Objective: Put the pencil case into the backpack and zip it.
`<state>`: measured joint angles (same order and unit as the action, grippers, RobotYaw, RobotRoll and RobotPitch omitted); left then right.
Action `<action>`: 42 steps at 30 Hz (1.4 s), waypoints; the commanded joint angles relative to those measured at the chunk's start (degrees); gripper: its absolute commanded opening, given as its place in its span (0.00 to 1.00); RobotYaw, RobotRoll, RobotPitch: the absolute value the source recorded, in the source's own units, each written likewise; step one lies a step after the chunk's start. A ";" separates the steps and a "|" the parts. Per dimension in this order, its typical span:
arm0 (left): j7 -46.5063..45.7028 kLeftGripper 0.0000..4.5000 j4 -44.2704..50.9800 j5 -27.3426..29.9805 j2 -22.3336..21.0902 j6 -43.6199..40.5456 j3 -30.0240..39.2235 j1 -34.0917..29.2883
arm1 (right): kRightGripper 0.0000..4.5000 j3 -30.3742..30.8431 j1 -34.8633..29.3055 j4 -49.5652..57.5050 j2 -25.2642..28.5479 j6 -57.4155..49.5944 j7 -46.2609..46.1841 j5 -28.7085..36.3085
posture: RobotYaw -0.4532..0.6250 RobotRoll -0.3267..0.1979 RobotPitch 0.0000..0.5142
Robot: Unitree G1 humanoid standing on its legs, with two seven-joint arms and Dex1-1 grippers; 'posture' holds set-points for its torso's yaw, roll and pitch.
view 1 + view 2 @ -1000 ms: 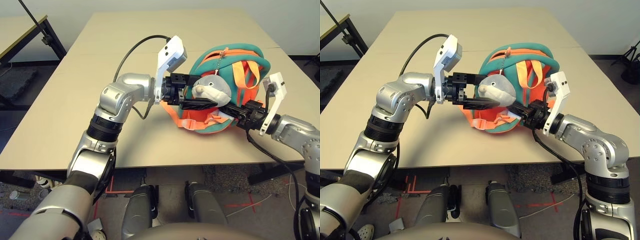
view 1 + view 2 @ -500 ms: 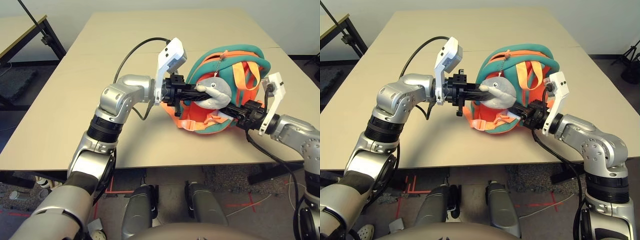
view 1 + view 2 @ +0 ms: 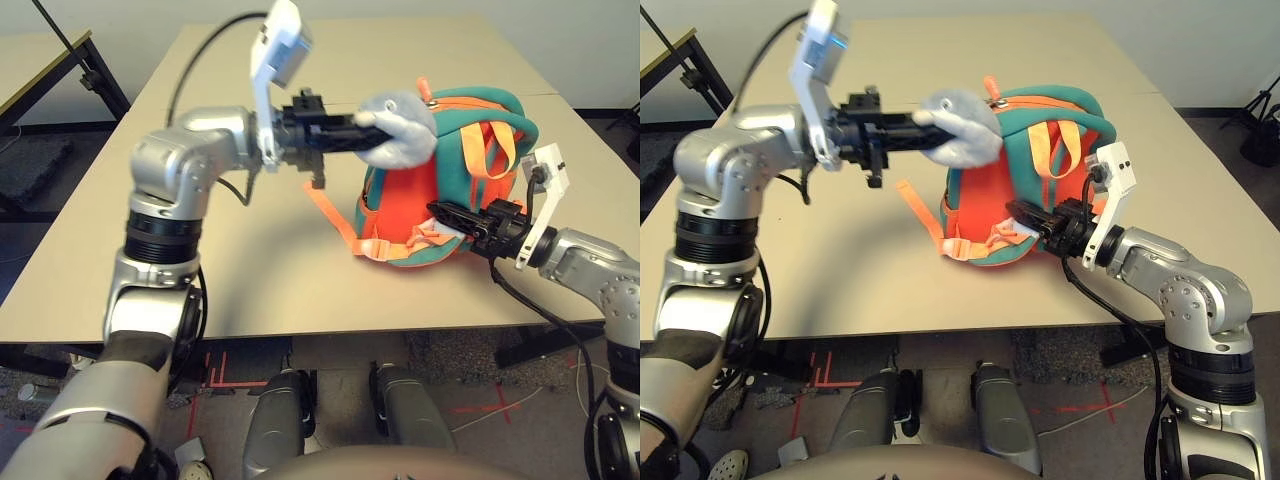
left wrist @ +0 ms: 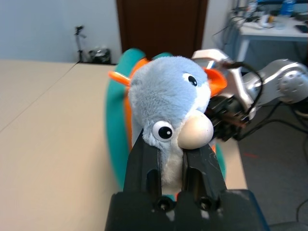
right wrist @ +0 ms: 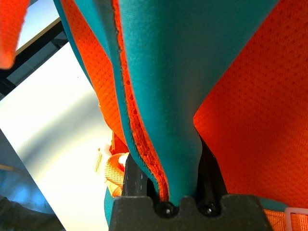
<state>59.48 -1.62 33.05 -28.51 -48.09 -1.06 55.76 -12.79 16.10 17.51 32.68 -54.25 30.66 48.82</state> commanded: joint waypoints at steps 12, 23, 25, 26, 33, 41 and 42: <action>0.63 0.05 -10.57 -5.84 -10.47 5.60 -0.50 -6.72 | 0.05 2.12 -0.04 -2.27 -0.39 -0.21 0.24 -1.05 | 0.26 0.62 0.20; 4.13 0.05 -19.53 -12.75 -7.68 9.91 -10.48 -11.73 | 0.05 2.35 0.29 -2.37 -0.92 -0.35 -0.06 -1.40 | 0.25 0.62 0.20; 5.96 0.05 -21.00 -13.94 -7.01 10.74 -12.98 -12.11 | 0.05 2.43 0.33 -2.38 -0.99 -0.42 -0.08 -1.41 | 0.25 0.62 0.20; 6.62 0.05 -22.05 -14.87 -6.57 11.55 -14.14 -12.11 | 0.05 2.48 0.39 -2.46 -0.99 -0.41 -0.03 -1.46 | 0.25 0.62 0.20; 9.94 0.05 -29.67 -21.10 -3.22 17.61 -19.65 -11.24 | 0.05 2.72 1.00 -2.93 -1.08 -0.30 0.10 -1.80 | 0.25 0.62 0.19; 9.61 0.05 -36.42 -27.12 -0.89 24.16 -21.24 -8.84 | 0.05 2.69 1.12 -2.84 -1.51 -0.31 -0.11 -2.09 | 0.25 0.62 0.19; 9.28 0.05 -36.60 -27.40 -0.61 24.81 -20.97 -8.73 | 0.05 2.69 1.12 -2.80 -1.60 -0.33 -0.13 -2.15 | 0.25 0.62 0.19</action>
<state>70.38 -34.94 9.46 -29.26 -23.27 -20.22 48.51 -11.33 17.48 15.37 31.29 -53.50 30.76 46.99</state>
